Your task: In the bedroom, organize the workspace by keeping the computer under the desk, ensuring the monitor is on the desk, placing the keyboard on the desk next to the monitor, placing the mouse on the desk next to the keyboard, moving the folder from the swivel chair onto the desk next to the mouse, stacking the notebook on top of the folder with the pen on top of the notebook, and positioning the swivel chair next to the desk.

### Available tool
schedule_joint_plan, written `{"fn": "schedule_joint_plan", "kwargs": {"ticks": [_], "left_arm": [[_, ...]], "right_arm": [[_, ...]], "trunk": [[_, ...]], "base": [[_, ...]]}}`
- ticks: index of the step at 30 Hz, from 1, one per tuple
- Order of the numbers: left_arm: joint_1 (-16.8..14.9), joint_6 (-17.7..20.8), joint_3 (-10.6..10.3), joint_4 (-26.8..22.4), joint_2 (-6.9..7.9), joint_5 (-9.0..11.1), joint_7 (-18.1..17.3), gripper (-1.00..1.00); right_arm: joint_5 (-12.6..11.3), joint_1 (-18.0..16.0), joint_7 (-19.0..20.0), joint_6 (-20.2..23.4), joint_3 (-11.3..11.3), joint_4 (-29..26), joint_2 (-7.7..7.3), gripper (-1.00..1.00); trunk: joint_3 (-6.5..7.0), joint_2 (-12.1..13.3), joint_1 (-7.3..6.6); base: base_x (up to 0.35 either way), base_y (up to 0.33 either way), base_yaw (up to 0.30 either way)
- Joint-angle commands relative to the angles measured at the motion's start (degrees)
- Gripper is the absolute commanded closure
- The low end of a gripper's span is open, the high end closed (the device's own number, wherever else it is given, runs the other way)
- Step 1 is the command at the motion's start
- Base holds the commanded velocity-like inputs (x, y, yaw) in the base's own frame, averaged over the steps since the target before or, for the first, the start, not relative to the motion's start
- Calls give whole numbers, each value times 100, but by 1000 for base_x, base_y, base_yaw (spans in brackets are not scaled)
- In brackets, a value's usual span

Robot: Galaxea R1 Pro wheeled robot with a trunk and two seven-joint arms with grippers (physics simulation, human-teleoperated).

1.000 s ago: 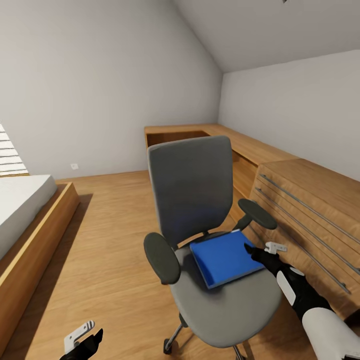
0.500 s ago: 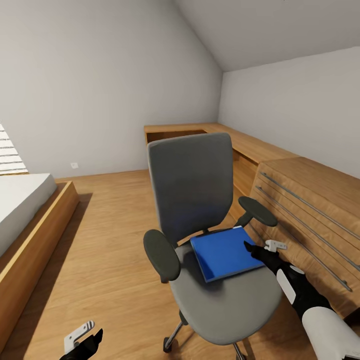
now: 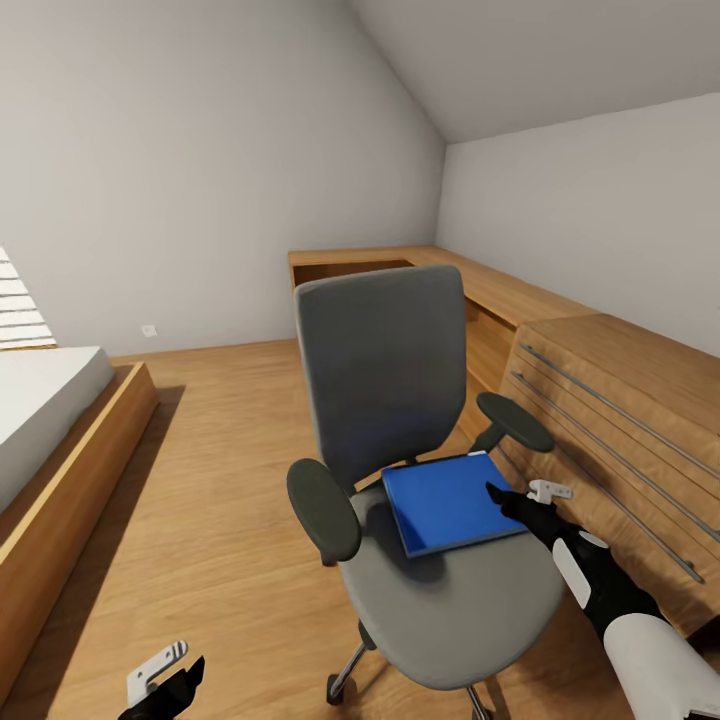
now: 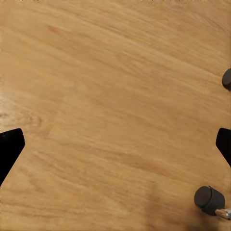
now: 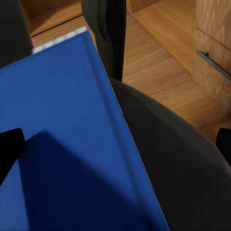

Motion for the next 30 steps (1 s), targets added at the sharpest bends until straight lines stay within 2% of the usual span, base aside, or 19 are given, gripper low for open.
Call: {"fn": "schedule_joint_plan", "kwargs": {"ticks": [1,7,20,30], "left_arm": [[0,30,-3,-11,4,57,16,-100],[3,29,-4,-12,8,58,15,-100],[3,32,-4,-12,9,57,15,-100],[0,33,-4,-12,9,55,19,-100]], "right_arm": [[-30,2,35,32,-13,101,3,-100],[-25,2,28,32,-5,107,6,-100],[-2,2,11,32,4,116,5,-100],[-2,2,11,32,5,112,6,-100]], "trunk": [[-6,-2,-1],[-6,-2,-1],[-6,-2,-1],[-6,-2,-1]], "base": [[-104,0,0],[-185,0,0],[-47,0,0],[-248,0,0]]}}
